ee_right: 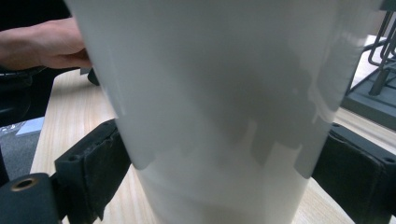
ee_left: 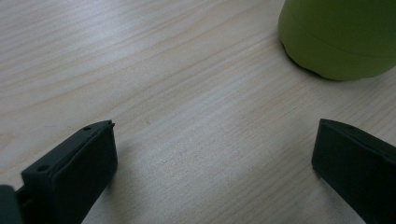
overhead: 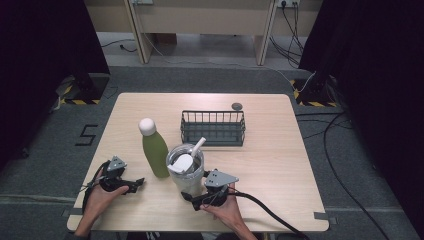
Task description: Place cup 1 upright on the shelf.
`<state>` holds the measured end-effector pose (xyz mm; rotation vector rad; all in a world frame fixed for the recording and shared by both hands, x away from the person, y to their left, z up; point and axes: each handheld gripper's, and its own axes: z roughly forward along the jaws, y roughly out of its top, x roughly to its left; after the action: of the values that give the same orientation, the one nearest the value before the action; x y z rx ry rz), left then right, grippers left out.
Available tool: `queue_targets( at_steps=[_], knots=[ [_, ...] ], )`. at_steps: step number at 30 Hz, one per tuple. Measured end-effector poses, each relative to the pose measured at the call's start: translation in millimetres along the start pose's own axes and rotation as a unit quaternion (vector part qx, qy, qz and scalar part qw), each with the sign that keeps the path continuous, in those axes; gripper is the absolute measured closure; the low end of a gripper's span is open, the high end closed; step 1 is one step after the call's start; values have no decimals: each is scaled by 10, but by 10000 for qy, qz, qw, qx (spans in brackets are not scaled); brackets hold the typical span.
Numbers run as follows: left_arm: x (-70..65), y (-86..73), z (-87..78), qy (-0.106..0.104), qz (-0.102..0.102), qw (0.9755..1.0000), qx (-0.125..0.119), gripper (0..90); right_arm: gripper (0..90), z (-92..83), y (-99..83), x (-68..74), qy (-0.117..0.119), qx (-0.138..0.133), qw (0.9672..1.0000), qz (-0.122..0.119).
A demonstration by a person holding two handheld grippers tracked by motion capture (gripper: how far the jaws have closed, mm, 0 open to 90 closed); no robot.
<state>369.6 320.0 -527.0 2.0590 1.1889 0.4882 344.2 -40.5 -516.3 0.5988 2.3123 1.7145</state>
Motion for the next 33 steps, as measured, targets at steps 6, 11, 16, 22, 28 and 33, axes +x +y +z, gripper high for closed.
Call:
queue_targets(
  at_steps=[6,11,16,22,28,33],
  knots=[
    [0,0,0,0,2,10000,2,0,86,62,19,-1,1,-27,10000,-81],
    [0,0,0,0,-1,10000,0,0,91,110,34,-2,0,-45,9999,-114],
    [0,0,0,-1,1,10000,1,0,103,116,35,-6,8,-99,9999,-130],
    [1,0,-1,-6,3,10000,1,0,114,109,30,10,-46,-150,9996,-222],
    [0,0,-1,-10,5,10000,1,0,116,109,35,17,-57,-149,9996,-215],
    [-3,0,0,-18,-6,10000,1,0,116,109,40,15,-62,-154,9997,-175]
  ],
)
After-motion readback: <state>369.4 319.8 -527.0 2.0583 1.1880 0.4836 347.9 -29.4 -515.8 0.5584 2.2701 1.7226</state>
